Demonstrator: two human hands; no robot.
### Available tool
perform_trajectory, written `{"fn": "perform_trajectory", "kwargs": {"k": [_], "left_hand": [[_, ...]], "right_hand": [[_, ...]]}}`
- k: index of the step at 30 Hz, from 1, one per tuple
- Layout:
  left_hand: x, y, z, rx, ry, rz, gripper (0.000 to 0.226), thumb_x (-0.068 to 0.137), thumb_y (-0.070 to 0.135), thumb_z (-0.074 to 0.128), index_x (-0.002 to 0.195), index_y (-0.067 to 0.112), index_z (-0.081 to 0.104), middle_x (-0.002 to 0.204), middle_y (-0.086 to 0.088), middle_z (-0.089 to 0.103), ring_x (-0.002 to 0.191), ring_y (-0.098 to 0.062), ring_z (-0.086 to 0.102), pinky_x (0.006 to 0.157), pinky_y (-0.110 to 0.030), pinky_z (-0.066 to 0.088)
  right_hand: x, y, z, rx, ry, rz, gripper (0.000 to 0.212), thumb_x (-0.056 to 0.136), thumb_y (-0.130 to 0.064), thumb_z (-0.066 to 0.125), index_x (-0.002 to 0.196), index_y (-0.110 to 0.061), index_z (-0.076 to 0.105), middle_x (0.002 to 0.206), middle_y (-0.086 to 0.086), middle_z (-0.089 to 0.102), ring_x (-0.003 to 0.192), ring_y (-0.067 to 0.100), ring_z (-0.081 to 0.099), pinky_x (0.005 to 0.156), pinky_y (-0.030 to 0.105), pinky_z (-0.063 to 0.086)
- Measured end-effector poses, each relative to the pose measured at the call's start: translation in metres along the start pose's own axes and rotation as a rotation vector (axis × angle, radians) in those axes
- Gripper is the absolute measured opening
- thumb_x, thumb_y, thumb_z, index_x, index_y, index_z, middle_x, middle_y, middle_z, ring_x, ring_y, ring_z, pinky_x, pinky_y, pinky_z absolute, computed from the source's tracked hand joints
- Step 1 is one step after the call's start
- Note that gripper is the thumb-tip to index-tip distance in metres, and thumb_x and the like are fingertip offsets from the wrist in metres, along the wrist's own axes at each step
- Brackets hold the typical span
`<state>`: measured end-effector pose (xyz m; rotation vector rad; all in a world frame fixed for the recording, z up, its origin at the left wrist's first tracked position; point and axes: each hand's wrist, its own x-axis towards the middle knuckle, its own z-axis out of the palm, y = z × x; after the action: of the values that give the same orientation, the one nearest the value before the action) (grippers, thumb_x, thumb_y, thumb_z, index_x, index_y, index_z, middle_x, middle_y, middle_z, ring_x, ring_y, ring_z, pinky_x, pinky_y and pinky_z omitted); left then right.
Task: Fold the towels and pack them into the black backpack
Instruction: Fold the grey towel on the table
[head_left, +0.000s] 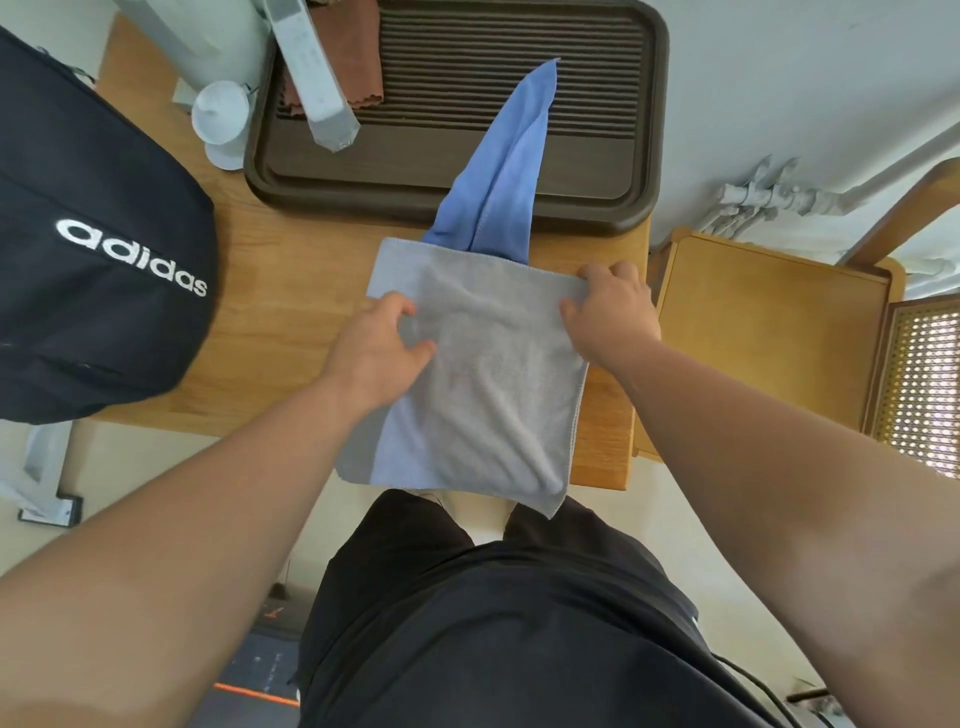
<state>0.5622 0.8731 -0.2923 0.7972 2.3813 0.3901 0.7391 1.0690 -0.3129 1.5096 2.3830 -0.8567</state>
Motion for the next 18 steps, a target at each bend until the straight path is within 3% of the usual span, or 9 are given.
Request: {"fn": "perform_trajectory", "kwargs": {"k": [6, 11, 15, 18], "left_hand": [[0.05, 0.003, -0.03, 0.074, 0.036, -0.002, 0.072, 0.084, 0.032, 0.075, 0.147, 0.023, 0.042, 0.14, -0.015, 0.042, 0.128, -0.034, 0.049, 0.109, -0.038, 0.039], [0.095, -0.001, -0.034, 0.199, -0.084, 0.06, 0.063, 0.091, 0.027, 0.066, 0.149, 0.024, 0.042, 0.143, -0.017, 0.038, 0.127, -0.037, 0.047, 0.11, -0.038, 0.037], [0.116, -0.008, -0.035, 0.233, -0.072, 0.101, 0.026, 0.091, 0.024, 0.063, 0.116, 0.018, 0.062, 0.121, -0.016, 0.046, 0.102, -0.039, 0.055, 0.096, -0.043, 0.048], [0.116, -0.007, -0.041, 0.246, -0.083, 0.15, 0.008, 0.088, 0.026, 0.066, 0.09, 0.021, 0.06, 0.104, -0.013, 0.056, 0.092, -0.036, 0.055, 0.082, -0.039, 0.049]], "right_hand": [[0.015, -0.007, 0.001, -0.101, -0.018, 0.043, 0.038, 0.094, -0.027, 0.06, 0.131, -0.02, 0.053, 0.129, 0.007, 0.045, 0.121, 0.033, 0.046, 0.088, 0.041, 0.047], [0.017, -0.009, 0.005, -0.106, -0.018, 0.057, 0.031, 0.096, -0.027, 0.055, 0.125, -0.018, 0.058, 0.119, 0.006, 0.052, 0.103, 0.029, 0.053, 0.081, 0.042, 0.052], [0.008, -0.006, 0.008, 0.012, 0.03, 0.012, 0.009, 0.096, -0.021, 0.05, 0.103, -0.023, 0.055, 0.089, -0.003, 0.056, 0.081, 0.023, 0.056, 0.059, 0.03, 0.039], [-0.002, -0.004, 0.003, 0.22, 0.06, -0.03, 0.011, 0.096, -0.018, 0.052, 0.1, -0.028, 0.051, 0.079, -0.009, 0.057, 0.075, 0.019, 0.058, 0.056, 0.029, 0.04]]}}
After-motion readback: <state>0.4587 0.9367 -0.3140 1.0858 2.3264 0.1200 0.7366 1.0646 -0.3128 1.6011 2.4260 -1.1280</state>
